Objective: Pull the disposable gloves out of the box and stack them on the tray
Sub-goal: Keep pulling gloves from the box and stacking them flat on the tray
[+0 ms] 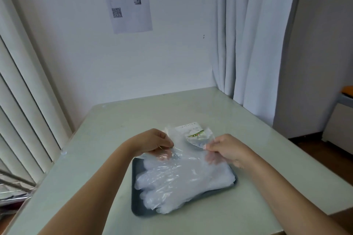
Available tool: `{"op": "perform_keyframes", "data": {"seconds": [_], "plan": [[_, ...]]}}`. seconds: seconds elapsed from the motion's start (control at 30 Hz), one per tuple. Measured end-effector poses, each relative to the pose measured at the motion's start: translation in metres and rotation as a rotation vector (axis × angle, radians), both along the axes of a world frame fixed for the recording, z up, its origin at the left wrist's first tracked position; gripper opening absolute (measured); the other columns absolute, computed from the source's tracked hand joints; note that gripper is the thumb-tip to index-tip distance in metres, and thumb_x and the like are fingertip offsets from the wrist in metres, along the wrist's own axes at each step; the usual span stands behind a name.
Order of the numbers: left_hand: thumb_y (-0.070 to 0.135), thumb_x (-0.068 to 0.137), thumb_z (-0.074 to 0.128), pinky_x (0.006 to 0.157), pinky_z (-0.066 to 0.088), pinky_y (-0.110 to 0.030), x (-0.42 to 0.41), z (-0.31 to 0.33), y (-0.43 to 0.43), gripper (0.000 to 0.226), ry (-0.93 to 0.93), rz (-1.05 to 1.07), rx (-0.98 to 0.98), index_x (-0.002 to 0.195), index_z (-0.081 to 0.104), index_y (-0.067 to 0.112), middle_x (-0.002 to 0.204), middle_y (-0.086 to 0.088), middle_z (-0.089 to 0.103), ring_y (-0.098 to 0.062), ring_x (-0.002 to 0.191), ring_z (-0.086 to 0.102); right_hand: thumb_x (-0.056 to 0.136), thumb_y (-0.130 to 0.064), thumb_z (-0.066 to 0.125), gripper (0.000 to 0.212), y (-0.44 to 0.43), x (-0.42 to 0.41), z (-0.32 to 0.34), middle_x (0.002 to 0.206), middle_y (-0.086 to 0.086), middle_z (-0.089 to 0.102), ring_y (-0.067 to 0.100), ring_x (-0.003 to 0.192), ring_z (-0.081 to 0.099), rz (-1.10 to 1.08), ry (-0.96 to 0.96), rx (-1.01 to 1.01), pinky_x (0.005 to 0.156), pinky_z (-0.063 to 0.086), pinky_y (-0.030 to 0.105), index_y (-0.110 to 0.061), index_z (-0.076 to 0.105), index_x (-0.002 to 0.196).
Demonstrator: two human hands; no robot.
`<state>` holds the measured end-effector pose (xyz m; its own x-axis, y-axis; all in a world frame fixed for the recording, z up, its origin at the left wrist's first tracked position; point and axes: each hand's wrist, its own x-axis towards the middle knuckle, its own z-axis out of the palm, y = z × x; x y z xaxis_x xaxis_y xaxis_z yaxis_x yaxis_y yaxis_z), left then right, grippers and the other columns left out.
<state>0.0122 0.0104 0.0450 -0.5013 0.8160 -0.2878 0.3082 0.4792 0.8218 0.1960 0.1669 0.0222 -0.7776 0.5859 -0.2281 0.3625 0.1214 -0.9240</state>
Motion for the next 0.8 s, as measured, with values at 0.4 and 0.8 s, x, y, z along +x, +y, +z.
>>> {"op": "perform_keyframes", "data": {"seconds": [0.4, 0.8], "plan": [[0.02, 0.088, 0.062, 0.072, 0.05, -0.024, 0.009, -0.043, 0.035, 0.022, 0.534, 0.107, -0.106, 0.109, 0.058, 0.016, 0.098, 0.003, 0.063, -0.015, 0.083, 0.062, 0.079, -0.014, 0.059, 0.029, 0.005, -0.002, -0.04, 0.062, 0.007, 0.07, 0.019, 0.064, 0.067, -0.142, -0.233, 0.404, 0.061, 0.05, 0.022, -0.013, 0.06, 0.05], [0.042, 0.104, 0.028, 0.116, -0.007, -0.026, 0.076, -0.078, 0.015, 0.062, 0.758, -0.323, -0.152, 0.155, 0.007, 0.014, 0.162, 0.0, -0.004, -0.012, 0.148, -0.007, 0.081, -0.013, 0.056, 0.033, 0.003, -0.006, -0.051, 0.057, 0.0, 0.044, 0.023, 0.062, 0.044, -0.203, -0.246, 0.518, 0.045, 0.027, 0.023, -0.016, 0.036, 0.055]]}}
